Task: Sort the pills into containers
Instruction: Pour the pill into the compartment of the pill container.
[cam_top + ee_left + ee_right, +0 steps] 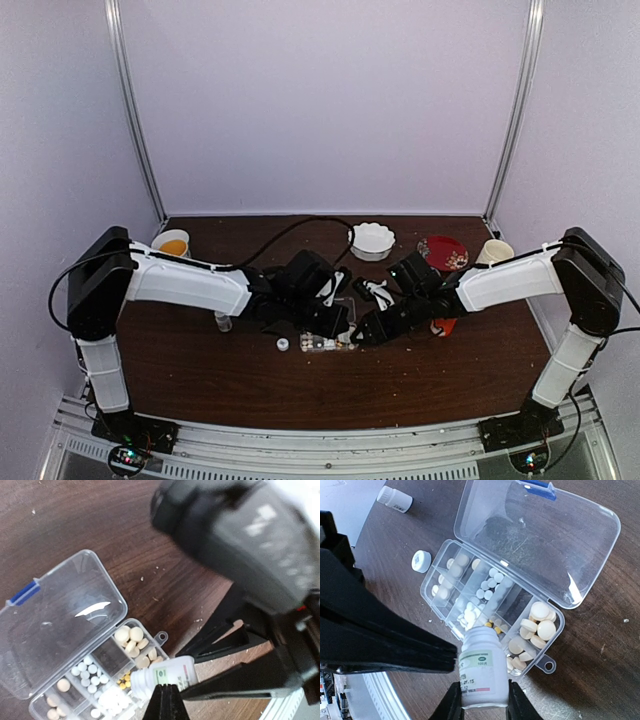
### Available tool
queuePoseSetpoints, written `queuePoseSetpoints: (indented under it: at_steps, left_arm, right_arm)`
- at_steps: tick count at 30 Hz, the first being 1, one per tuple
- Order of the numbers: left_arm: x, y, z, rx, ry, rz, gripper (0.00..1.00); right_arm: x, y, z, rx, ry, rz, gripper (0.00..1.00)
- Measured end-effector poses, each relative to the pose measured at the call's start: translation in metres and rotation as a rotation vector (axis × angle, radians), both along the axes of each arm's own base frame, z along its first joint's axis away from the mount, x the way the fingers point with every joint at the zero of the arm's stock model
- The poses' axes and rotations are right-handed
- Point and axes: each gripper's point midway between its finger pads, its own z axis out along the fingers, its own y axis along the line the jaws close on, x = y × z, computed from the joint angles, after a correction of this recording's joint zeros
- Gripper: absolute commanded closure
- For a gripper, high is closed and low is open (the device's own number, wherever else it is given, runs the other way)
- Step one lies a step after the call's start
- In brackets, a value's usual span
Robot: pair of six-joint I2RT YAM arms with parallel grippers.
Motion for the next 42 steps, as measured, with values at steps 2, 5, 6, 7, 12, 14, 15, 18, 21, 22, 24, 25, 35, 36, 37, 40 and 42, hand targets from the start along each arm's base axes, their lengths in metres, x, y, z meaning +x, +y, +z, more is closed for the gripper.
queuePoseSetpoints:
  at_steps: [2,5,6,7,12,14,15,18,21,22,24,25,35,36,37,40,42]
  left_arm:
    - [0.0,0.003,0.01,0.011,-0.018,0.002,1.0]
    - [0.003,0.006,0.03,0.003,-0.051,0.01,1.0]
    - [0.003,0.007,0.036,-0.002,-0.062,0.012,1.0]
    - [0.004,0.007,0.042,-0.009,-0.07,0.014,1.0]
    - [0.006,0.008,0.057,-0.03,-0.092,0.02,1.0]
    - [0.007,0.009,0.057,-0.024,-0.098,0.028,1.0]
    - [0.008,0.01,0.056,-0.019,-0.101,0.031,1.0]
    - [0.009,0.013,0.054,-0.002,-0.109,0.041,1.0]
    - [0.01,0.016,0.053,0.013,-0.114,0.047,1.0]
    - [0.011,0.017,0.053,0.019,-0.114,0.049,1.0]
    - [0.012,0.02,0.053,0.024,-0.117,0.054,1.0]
    - [0.013,0.02,0.054,0.024,-0.117,0.057,1.0]
    - [0.025,0.028,0.054,0.033,-0.124,0.076,1.0]
    - [0.026,0.028,0.054,0.032,-0.124,0.076,1.0]
    - [0.026,0.028,0.054,0.032,-0.125,0.078,1.0]
    - [0.028,0.026,0.054,0.031,-0.125,0.077,1.0]
    - [0.028,0.025,0.051,0.033,-0.121,0.075,1.0]
  right_arm:
    - [0.0,0.0,0.0,-0.001,-0.002,-0.001,1.0]
    - [0.001,0.0,0.0,-0.001,-0.003,-0.001,1.0]
    - [0.001,0.0,0.0,0.0,-0.003,-0.002,1.0]
    - [0.001,0.0,0.0,0.0,-0.003,-0.001,1.0]
    - [0.003,0.002,0.003,0.016,-0.017,-0.003,1.0]
    - [0.004,0.004,0.004,0.026,-0.022,-0.003,1.0]
    - [0.005,0.004,0.005,0.031,-0.024,-0.003,1.0]
    - [0.006,0.005,0.007,0.04,-0.031,-0.003,1.0]
    - [0.007,0.006,0.008,0.043,-0.035,-0.003,1.0]
    - [0.007,0.006,0.008,0.043,-0.036,-0.004,1.0]
    - [0.008,0.006,0.008,0.044,-0.036,-0.005,1.0]
    - [0.008,0.005,0.008,0.045,-0.037,-0.006,1.0]
    - [0.012,0.004,0.009,0.042,-0.045,-0.016,1.0]
    - [0.013,0.004,0.009,0.042,-0.048,-0.018,1.0]
    - [0.013,0.004,0.009,0.041,-0.05,-0.019,1.0]
    - [0.015,0.003,0.009,0.037,-0.051,-0.026,1.0]
    - [0.016,0.003,0.008,0.034,-0.053,-0.03,1.0]
